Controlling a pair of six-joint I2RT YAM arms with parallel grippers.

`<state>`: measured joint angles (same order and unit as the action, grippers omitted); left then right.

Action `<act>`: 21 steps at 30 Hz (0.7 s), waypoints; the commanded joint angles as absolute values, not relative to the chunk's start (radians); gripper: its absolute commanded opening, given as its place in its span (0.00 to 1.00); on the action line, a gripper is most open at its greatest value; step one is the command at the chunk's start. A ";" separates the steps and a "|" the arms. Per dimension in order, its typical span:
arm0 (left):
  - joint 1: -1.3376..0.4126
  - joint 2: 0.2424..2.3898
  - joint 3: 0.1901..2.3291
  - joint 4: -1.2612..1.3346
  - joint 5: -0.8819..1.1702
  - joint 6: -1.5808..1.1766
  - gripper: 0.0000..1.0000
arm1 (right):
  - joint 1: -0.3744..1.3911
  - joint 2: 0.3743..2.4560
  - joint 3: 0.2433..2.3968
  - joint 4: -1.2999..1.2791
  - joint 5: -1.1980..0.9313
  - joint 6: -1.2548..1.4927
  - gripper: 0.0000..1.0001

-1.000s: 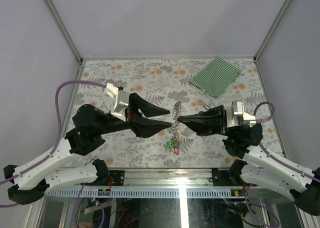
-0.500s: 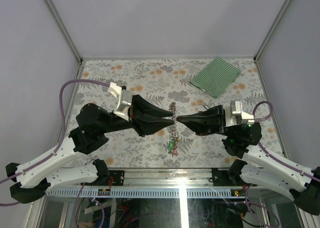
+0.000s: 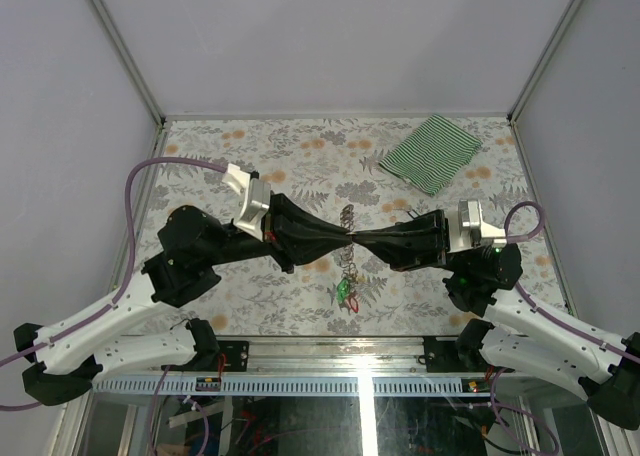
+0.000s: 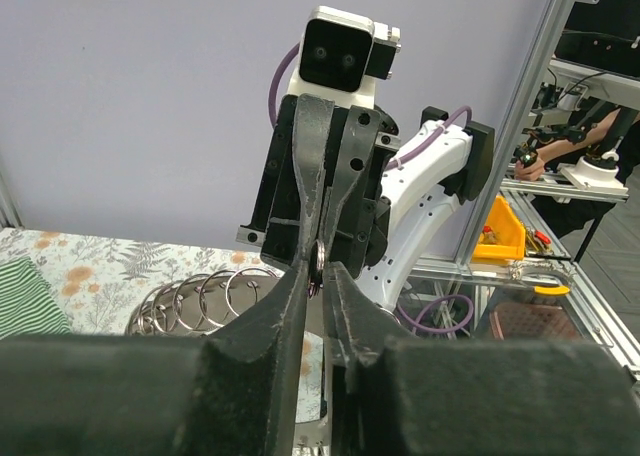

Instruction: Put the keys on the keyring

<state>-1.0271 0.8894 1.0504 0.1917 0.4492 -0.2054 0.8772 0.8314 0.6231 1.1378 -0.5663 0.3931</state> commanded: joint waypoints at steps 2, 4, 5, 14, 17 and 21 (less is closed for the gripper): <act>-1.034 0.893 1.047 0.245 0.460 -0.205 0.05 | 0.881 0.822 0.654 1.205 -0.559 0.387 0.00; -1.033 0.894 1.058 0.222 0.458 -0.201 0.00 | 0.881 0.816 0.659 1.179 -0.568 0.370 0.00; -1.034 0.895 1.066 0.210 0.454 -0.199 0.00 | 0.882 0.808 0.663 1.156 -0.571 0.357 0.00; -1.034 0.883 1.195 -0.130 0.382 -0.076 0.00 | 0.882 0.690 0.746 0.664 -0.580 0.116 0.26; -1.034 0.910 1.265 -0.279 0.371 -0.025 0.00 | 0.881 0.666 0.803 0.457 -0.560 0.054 0.31; -1.034 0.977 1.359 -0.455 0.388 0.028 0.00 | 0.881 0.666 0.863 0.237 -0.539 -0.007 0.36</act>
<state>-1.0271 0.9337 1.2625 -0.2825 0.3958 -0.0574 0.8772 0.6720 0.7788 0.5106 -0.5648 0.1024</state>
